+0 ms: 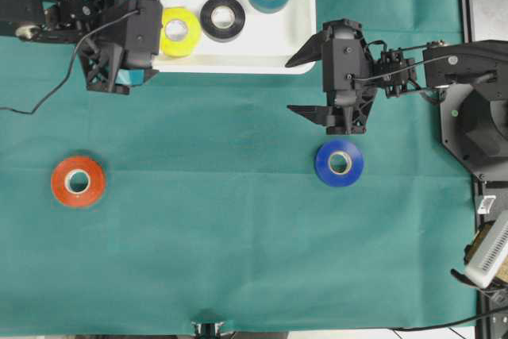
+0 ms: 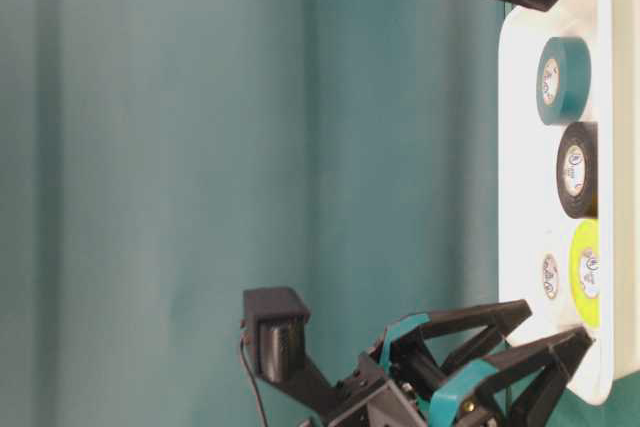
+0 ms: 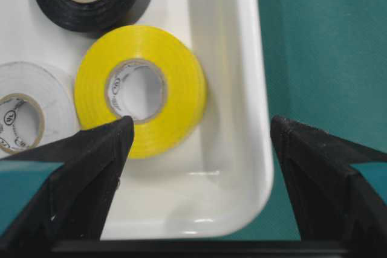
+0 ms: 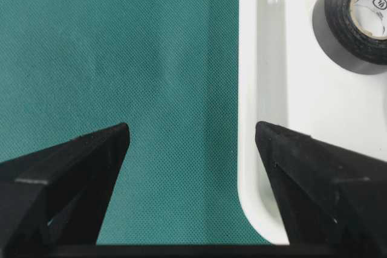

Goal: Put the tape alternately from left to right into the white case.
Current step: 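Withdraw the left gripper back to the left side, then move the right gripper down over the blue tape roll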

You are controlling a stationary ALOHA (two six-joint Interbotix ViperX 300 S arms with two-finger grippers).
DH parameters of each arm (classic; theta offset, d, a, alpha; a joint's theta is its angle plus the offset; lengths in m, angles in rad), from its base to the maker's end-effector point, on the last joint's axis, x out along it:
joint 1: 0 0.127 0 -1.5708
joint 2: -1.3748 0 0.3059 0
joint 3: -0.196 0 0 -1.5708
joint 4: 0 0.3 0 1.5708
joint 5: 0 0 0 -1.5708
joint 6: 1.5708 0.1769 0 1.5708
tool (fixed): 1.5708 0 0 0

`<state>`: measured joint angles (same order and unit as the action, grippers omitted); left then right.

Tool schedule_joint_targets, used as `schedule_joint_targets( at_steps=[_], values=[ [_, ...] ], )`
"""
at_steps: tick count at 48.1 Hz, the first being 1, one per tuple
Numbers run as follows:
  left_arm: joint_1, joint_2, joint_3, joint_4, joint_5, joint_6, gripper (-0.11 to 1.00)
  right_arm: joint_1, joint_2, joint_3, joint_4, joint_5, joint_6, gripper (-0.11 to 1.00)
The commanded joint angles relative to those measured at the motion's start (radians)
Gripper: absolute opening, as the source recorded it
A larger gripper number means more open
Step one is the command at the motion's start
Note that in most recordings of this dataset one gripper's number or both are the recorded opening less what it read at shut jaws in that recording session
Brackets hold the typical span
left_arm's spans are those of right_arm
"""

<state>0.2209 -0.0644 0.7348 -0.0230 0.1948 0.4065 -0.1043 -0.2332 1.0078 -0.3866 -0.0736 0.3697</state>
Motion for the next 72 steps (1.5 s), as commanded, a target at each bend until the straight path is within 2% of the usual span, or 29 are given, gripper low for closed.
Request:
schedule_joint_targets(
  at_steps=[1, 14, 35, 41, 61, 72],
  values=[
    [-0.017, -0.049, 0.008, -0.002, -0.006, -0.003, 1.0, 0.002, -0.012, -0.009, 0.003, -0.009, 0.003, 0.83],
    [-0.086, -0.115, 0.057, -0.005, -0.005, -0.02, 1.0, 0.002, -0.012, -0.012, 0.003, -0.009, 0.003, 0.83],
    [-0.222, -0.166, 0.107, -0.005, -0.006, -0.236, 1.0, 0.002, -0.012, -0.012, 0.003, -0.008, 0.003, 0.83],
    [-0.244, -0.167, 0.107, -0.003, -0.006, -0.276, 1.0, 0.0, -0.011, -0.014, 0.003, -0.009, 0.003, 0.83],
    [-0.244, -0.16, 0.109, -0.005, -0.032, -0.278, 1.0, 0.006, -0.014, -0.002, 0.003, -0.009, 0.003, 0.83],
    [-0.244, -0.16, 0.11, -0.003, -0.032, -0.278, 1.0, 0.055, -0.038, 0.02, 0.003, -0.008, 0.005, 0.83]
  ],
)
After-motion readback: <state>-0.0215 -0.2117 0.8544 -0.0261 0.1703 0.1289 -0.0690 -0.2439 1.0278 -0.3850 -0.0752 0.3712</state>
